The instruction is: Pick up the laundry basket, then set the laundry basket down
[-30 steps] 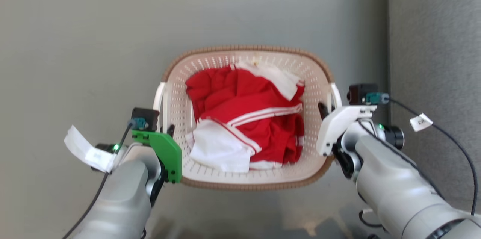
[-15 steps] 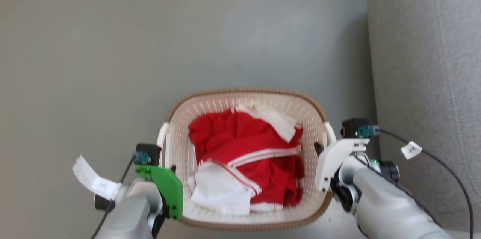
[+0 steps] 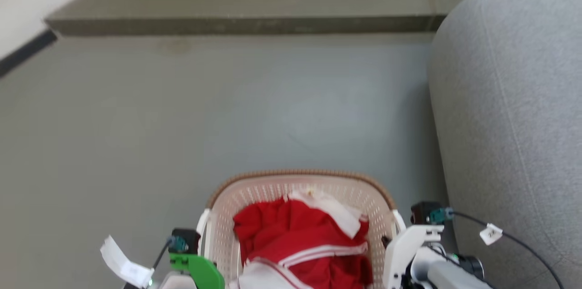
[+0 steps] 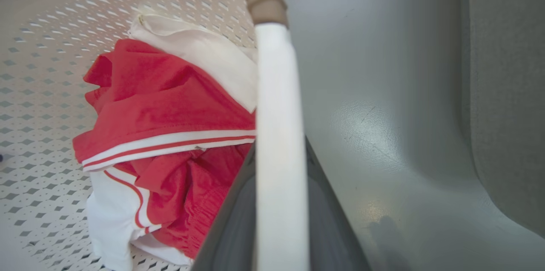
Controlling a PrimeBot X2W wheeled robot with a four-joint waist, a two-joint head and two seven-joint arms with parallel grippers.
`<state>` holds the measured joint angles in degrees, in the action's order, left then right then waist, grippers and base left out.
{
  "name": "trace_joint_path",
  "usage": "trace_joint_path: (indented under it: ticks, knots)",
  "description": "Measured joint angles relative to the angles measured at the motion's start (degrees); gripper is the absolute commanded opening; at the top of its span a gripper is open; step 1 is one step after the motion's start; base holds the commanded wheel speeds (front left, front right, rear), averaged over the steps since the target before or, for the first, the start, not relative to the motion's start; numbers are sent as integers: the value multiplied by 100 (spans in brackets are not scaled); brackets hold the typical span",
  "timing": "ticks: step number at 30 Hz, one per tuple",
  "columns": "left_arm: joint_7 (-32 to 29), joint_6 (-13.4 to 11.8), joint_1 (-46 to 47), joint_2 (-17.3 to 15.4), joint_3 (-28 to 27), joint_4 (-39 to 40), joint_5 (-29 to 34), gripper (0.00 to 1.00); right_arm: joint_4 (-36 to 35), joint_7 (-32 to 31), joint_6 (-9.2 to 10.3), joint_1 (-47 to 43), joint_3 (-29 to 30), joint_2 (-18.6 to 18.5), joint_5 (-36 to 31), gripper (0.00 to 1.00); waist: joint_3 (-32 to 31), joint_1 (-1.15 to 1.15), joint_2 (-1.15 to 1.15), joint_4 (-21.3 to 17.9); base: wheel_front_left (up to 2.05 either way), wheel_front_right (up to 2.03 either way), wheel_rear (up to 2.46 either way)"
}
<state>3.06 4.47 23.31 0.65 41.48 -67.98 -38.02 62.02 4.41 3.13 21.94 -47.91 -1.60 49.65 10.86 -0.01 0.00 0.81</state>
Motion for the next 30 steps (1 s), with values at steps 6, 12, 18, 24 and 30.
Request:
trace_joint_path:
  ticks: [6,12,18,24,30]
  knots:
    - [-5,-3,-273,-3,113,9,-34,0,-54,-26,53,-307,-134,-3,120,0,-459,0,0,-7,0,0,0]
    - [-49,-45,-320,-16,144,9,-60,0,-114,-26,111,-362,-254,-12,238,0,-764,0,0,-22,0,0,0]
    - [-55,-67,-324,-23,189,22,-64,0,-145,-42,162,-363,-335,-21,289,0,-854,0,0,-53,0,0,0]
    - [-57,-104,-324,-29,260,47,-89,0,-162,-42,237,-363,-424,-25,353,0,-823,0,0,-65,0,0,0]
    - [-58,-154,-324,-44,302,97,-121,0,-183,-41,263,-359,-482,-32,412,0,-776,0,0,-74,0,0,0]
